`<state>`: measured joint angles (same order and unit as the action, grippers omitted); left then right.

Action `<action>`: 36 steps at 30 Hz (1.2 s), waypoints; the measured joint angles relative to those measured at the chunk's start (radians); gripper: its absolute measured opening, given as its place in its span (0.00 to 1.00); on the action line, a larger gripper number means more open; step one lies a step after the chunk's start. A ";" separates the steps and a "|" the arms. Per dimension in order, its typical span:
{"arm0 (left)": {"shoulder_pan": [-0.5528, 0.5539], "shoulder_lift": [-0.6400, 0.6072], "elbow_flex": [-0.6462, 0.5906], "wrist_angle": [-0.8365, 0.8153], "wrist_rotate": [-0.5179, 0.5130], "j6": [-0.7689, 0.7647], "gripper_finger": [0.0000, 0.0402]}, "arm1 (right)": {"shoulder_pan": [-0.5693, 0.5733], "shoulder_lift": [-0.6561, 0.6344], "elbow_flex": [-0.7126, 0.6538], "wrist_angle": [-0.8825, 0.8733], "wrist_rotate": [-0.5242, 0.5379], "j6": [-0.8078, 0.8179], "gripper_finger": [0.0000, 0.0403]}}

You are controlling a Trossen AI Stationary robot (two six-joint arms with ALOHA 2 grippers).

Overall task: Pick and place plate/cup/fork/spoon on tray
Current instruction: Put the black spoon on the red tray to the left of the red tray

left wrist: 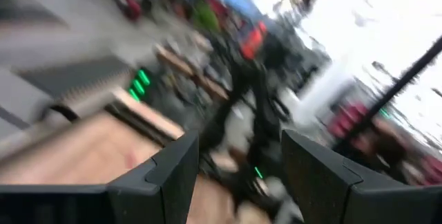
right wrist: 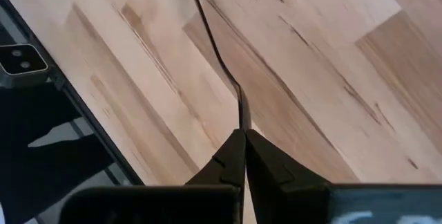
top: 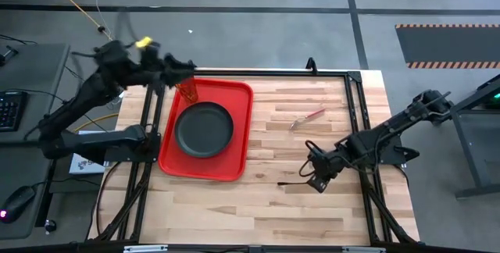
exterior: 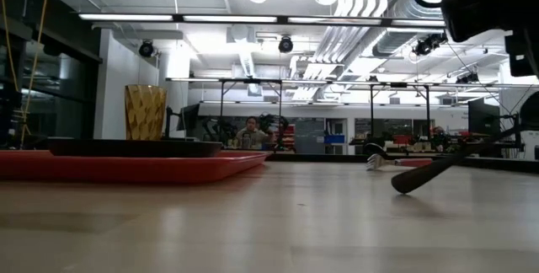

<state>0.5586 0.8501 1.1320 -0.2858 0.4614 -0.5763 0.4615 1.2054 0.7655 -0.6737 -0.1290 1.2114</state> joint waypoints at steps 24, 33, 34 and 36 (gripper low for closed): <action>-0.608 0.839 0.112 0.046 0.085 0.379 0.49 | -0.025 -0.003 0.000 0.052 -0.004 -0.053 0.00; -0.616 1.045 0.215 0.188 0.076 0.481 0.49 | -0.025 -0.003 0.000 0.065 -0.002 -0.066 0.00; -0.614 1.060 0.221 0.214 0.039 0.489 0.49 | -0.025 -0.003 0.000 0.069 0.001 -0.066 0.00; -0.610 1.089 0.221 0.234 -0.010 0.502 0.49 | -0.025 -0.004 0.000 0.072 0.005 -0.067 0.00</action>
<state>-0.0513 1.9395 1.3532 -0.0520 0.4512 -0.0746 0.4362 1.2015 0.7658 -0.6016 -0.1244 1.1447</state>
